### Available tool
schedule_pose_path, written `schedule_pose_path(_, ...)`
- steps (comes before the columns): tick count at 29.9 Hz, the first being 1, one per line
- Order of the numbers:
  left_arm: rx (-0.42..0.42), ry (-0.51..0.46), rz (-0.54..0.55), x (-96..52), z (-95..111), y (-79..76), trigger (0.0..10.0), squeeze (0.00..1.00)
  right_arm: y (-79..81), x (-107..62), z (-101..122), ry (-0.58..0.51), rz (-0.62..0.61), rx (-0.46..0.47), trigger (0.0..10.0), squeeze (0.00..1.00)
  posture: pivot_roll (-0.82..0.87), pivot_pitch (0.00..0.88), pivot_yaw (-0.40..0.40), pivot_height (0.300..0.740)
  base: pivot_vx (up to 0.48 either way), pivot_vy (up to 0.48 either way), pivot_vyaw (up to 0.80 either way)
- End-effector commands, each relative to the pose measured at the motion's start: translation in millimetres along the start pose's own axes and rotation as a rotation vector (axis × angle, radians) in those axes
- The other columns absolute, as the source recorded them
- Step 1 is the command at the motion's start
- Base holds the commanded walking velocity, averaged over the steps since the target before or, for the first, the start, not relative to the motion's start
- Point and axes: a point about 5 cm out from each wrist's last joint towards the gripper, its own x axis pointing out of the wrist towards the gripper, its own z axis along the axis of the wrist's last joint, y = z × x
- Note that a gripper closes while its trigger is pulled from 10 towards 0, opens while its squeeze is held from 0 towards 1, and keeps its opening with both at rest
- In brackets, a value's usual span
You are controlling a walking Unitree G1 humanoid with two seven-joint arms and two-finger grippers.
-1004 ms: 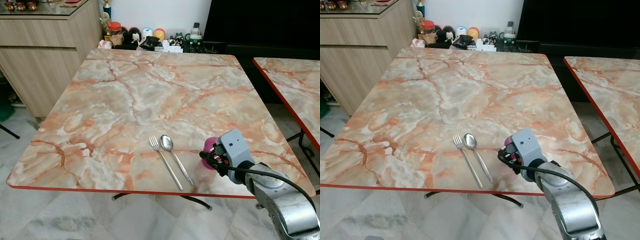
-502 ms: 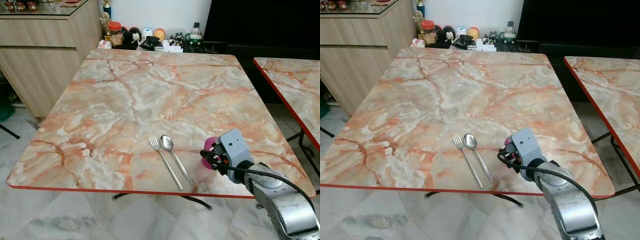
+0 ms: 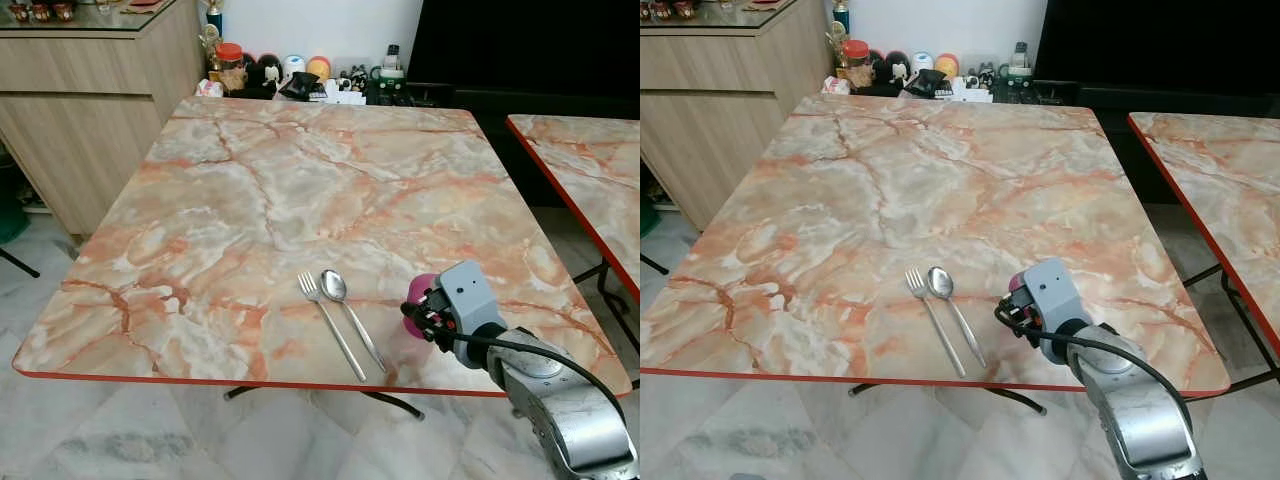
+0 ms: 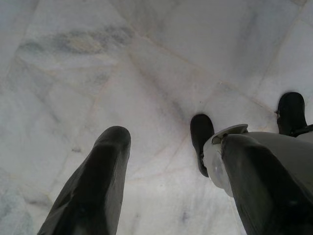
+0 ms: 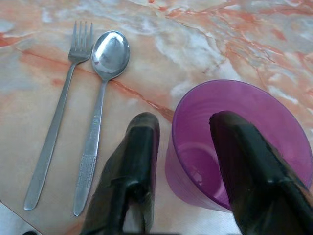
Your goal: Setting the table
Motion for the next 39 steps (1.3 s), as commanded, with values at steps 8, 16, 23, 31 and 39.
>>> schedule_pose_path(8,0.007,0.048,-0.001,-3.2,-12.8,0.7,10.0,0.00,1.0,1.3,-4.4,0.014,0.004,-0.006,10.0,0.00,0.00,0.148,-0.020,0.740,0.000,0.000,0.00)
schedule_pose_path(16,0.007,0.051,-0.003,-3.4,-13.8,0.3,10.0,0.00,0.7,1.3,-4.9,0.016,0.001,-0.008,10.0,0.00,0.00,0.149,-0.020,0.740,0.000,0.000,0.00)
schedule_pose_path(23,0.006,0.052,-0.001,-3.4,-13.8,0.5,10.0,0.00,0.6,1.6,-4.6,0.014,-0.002,-0.006,8.1,0.00,0.00,0.150,-0.020,0.740,0.000,0.000,0.00)
schedule_pose_path(31,0.005,0.050,-0.001,-3.2,-13.3,0.2,10.0,0.00,0.7,2.5,-3.3,0.009,0.000,-0.010,0.0,0.00,0.00,0.149,-0.021,0.740,0.000,0.000,0.00)
schedule_pose_path(39,0.009,0.049,0.000,-3.0,-13.0,-0.3,10.0,0.00,1.5,3.3,-3.7,0.008,0.002,-0.011,0.0,0.00,0.00,0.149,-0.021,0.740,0.000,0.000,0.00)
